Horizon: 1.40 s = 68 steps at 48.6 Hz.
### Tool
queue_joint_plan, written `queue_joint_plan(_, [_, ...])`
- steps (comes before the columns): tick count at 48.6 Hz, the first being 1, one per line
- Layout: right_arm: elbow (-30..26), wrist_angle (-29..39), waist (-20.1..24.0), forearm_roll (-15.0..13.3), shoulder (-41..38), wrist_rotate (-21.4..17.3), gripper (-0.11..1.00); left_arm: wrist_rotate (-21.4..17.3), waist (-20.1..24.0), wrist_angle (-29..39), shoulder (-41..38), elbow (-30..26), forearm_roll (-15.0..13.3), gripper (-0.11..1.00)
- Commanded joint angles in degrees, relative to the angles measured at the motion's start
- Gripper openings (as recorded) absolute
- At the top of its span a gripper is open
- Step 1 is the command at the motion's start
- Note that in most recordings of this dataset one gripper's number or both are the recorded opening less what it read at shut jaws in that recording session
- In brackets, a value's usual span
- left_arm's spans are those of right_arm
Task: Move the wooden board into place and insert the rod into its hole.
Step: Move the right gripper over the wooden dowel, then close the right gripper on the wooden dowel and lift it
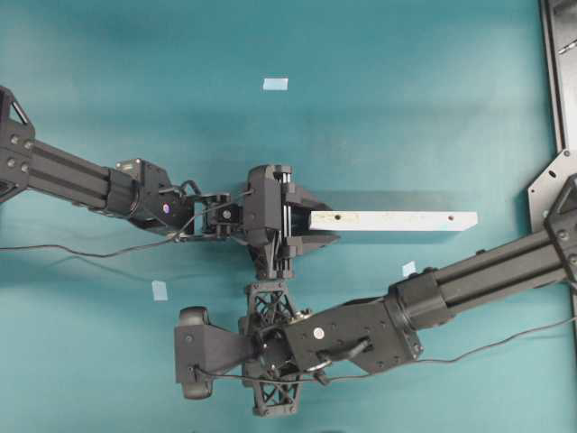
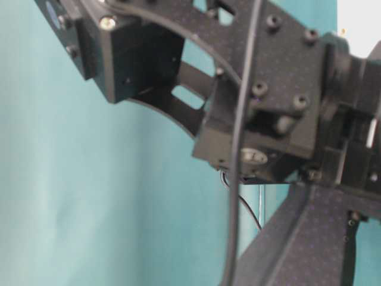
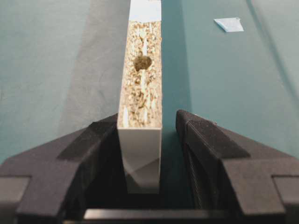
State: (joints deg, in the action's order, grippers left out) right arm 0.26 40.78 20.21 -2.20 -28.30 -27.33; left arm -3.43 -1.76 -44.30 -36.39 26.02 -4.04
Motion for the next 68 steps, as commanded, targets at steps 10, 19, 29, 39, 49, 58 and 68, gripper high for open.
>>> queue_joint_plan(10, [-0.97, -0.26, 0.18, 0.26, 1.23, -0.18, 0.31, -0.88, -0.35, 0.88, -0.62, 1.85, 0.09, 0.5])
queue_joint_plan(19, [-0.88, -0.26, 0.18, 0.26, 1.14, -0.18, 0.29, -0.88, -0.35, 0.88, -0.62, 1.67, 0.09, 0.5])
queue_joint_plan(29, [-0.88, -0.26, 0.26, 0.09, 1.41, 0.0, 0.17, -0.88, -0.35, 0.88, -0.7, 1.67, 0.09, 0.5])
queue_joint_plan(39, [-0.97, -0.26, 0.35, -1.58, 3.34, 0.44, 0.09, -0.88, -0.35, 0.88, -0.7, 1.67, 0.09, 0.5])
queue_joint_plan(49, [-0.88, -0.26, 0.0, -6.06, 7.82, 0.44, 0.09, -0.88, -0.35, 1.05, -0.88, 1.67, 0.09, 0.49])
queue_joint_plan(58, [0.97, -1.49, -0.88, -9.58, 14.41, 0.62, 0.09, -0.88, -0.35, 1.32, -0.79, 1.67, 0.09, 0.49])
queue_joint_plan(68, [8.17, -6.06, -0.97, -12.04, 22.15, 0.44, 0.09, -0.88, -0.35, 1.58, -0.44, 1.58, 0.09, 0.49])
